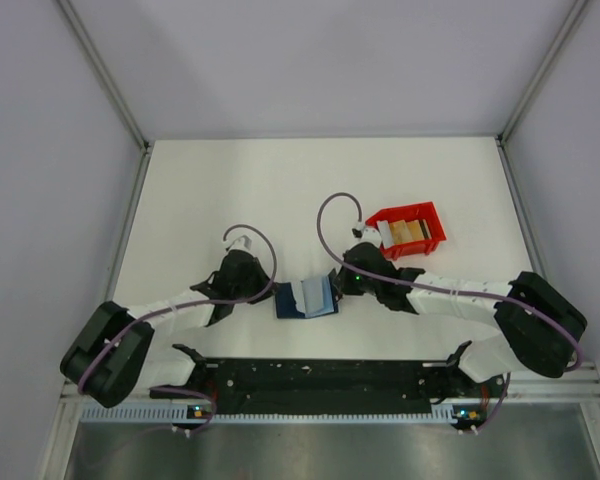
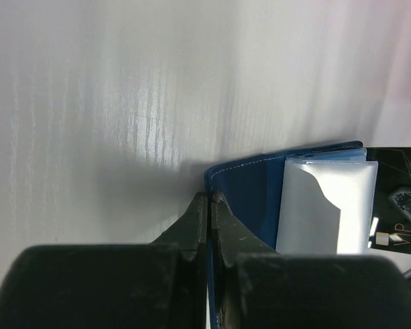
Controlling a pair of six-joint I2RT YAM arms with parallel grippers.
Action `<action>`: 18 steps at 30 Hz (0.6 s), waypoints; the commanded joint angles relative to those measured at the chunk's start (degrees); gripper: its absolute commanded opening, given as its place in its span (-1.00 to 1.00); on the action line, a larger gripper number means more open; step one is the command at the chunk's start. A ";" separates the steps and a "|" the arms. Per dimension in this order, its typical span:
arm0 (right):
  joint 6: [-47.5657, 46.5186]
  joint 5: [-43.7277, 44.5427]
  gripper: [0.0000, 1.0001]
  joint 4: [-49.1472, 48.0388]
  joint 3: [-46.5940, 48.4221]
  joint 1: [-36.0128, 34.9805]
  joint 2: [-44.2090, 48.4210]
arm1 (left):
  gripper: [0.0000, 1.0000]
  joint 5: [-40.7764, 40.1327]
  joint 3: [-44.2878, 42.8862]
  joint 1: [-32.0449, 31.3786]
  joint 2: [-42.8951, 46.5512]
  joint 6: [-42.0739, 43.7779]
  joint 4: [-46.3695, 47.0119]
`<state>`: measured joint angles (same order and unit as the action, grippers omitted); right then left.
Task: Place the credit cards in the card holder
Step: Turn over the card slot in the card holder.
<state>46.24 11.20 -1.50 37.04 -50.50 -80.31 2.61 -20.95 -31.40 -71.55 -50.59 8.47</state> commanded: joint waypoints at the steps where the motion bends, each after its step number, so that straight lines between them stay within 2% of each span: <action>1: 0.52 -1.88 -1.00 -3.25 -0.56 0.58 1.21 | -1.00 -3.82 -1.46 -0.15 -1.31 3.83 -3.20; 10: 0.78 -3.45 -1.00 -7.99 -3.02 1.63 4.55 | -1.00 -4.99 -4.98 -0.16 -7.28 5.41 -5.83; 18: 1.05 0.66 -1.00 -5.62 -2.50 1.72 7.89 | -1.00 -3.32 -4.19 -0.16 -7.29 5.06 -3.11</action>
<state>46.81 9.45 -5.10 34.06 -49.28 -75.55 1.02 -25.89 -31.51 -77.80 -47.31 7.73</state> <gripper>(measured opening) 0.005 0.012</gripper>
